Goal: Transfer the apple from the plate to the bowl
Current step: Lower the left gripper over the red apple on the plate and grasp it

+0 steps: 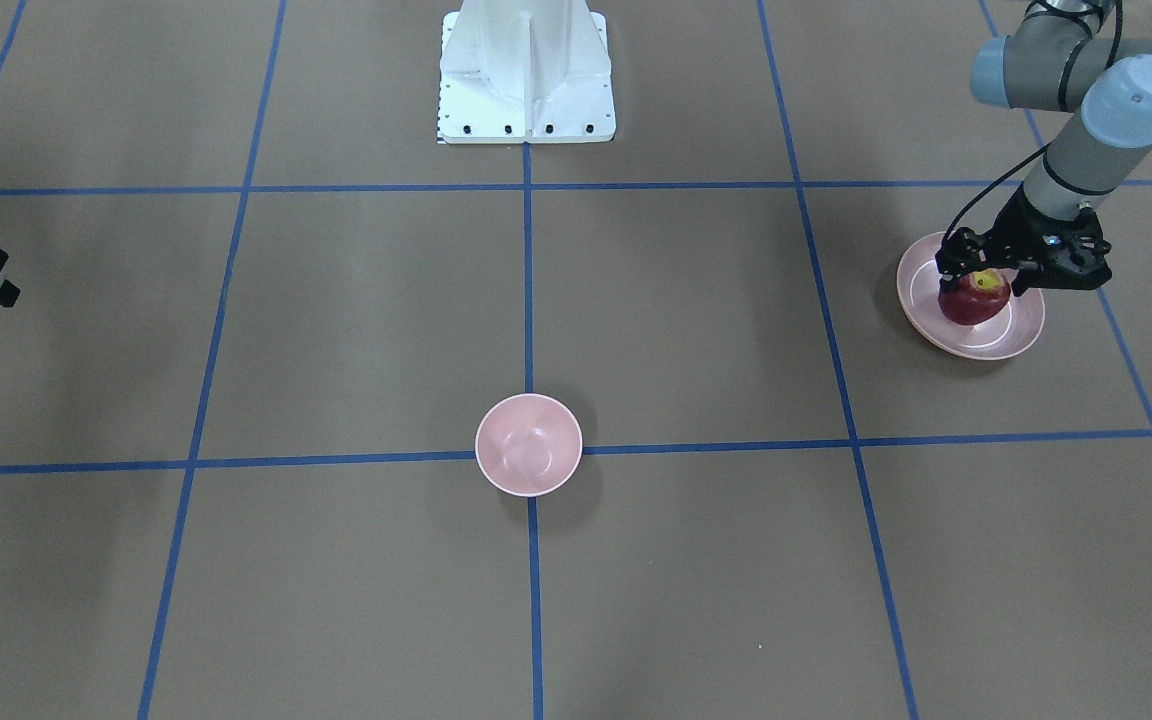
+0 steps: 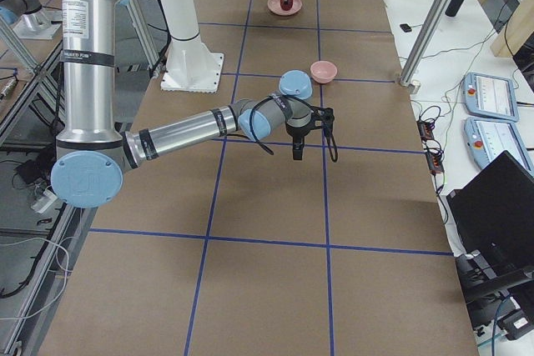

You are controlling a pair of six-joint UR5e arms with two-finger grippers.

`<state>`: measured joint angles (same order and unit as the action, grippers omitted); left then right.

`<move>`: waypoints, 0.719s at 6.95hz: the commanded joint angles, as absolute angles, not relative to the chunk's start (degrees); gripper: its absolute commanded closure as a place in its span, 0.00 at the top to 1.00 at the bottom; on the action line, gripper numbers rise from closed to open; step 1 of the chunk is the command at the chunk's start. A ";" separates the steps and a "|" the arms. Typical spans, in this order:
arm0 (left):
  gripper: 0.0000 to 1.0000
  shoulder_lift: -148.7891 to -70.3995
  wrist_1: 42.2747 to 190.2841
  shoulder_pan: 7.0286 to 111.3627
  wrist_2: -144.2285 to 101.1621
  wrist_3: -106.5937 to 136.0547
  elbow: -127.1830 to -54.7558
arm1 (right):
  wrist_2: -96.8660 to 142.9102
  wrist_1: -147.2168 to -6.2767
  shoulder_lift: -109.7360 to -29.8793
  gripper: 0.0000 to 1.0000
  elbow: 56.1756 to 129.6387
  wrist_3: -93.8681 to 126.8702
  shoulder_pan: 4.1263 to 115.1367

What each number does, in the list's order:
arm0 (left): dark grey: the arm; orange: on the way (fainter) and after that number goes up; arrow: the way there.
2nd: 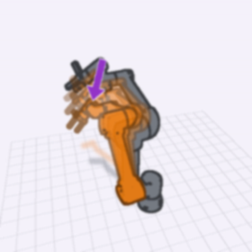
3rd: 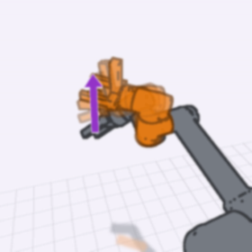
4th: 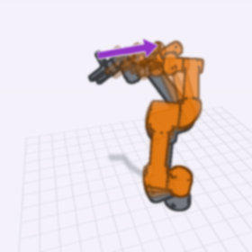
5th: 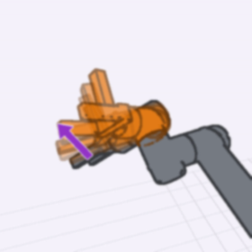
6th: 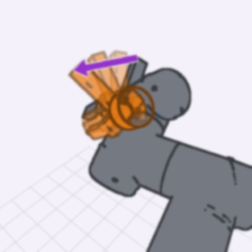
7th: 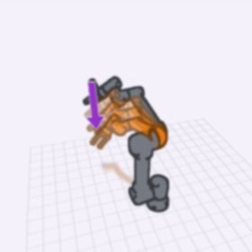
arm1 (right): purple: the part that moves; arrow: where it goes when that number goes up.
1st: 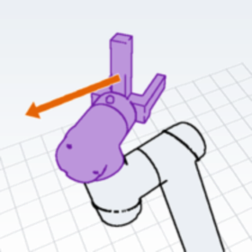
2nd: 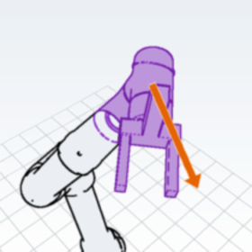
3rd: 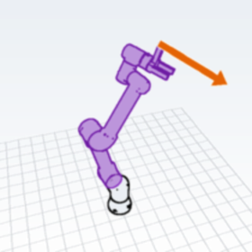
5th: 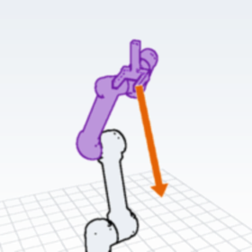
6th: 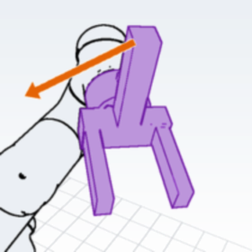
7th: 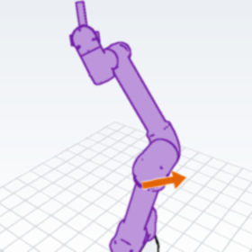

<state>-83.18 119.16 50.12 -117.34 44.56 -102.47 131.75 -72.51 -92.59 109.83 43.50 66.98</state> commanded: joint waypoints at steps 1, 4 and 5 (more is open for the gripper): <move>0.98 -83.41 119.35 50.10 -117.33 45.00 -101.87 | 131.75 -72.51 -92.64 1.00 109.86 43.51 66.97; 0.98 -84.02 119.27 50.01 -117.60 44.30 -101.69 | 131.75 -72.60 -92.64 1.00 109.78 43.51 66.80; 0.98 -84.02 119.27 50.01 -118.38 44.30 -101.78 | 131.75 -72.60 -92.55 1.00 109.78 43.51 66.80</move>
<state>-83.97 119.25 50.01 -117.74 44.50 -101.75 131.75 -72.59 -92.63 109.78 43.51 66.81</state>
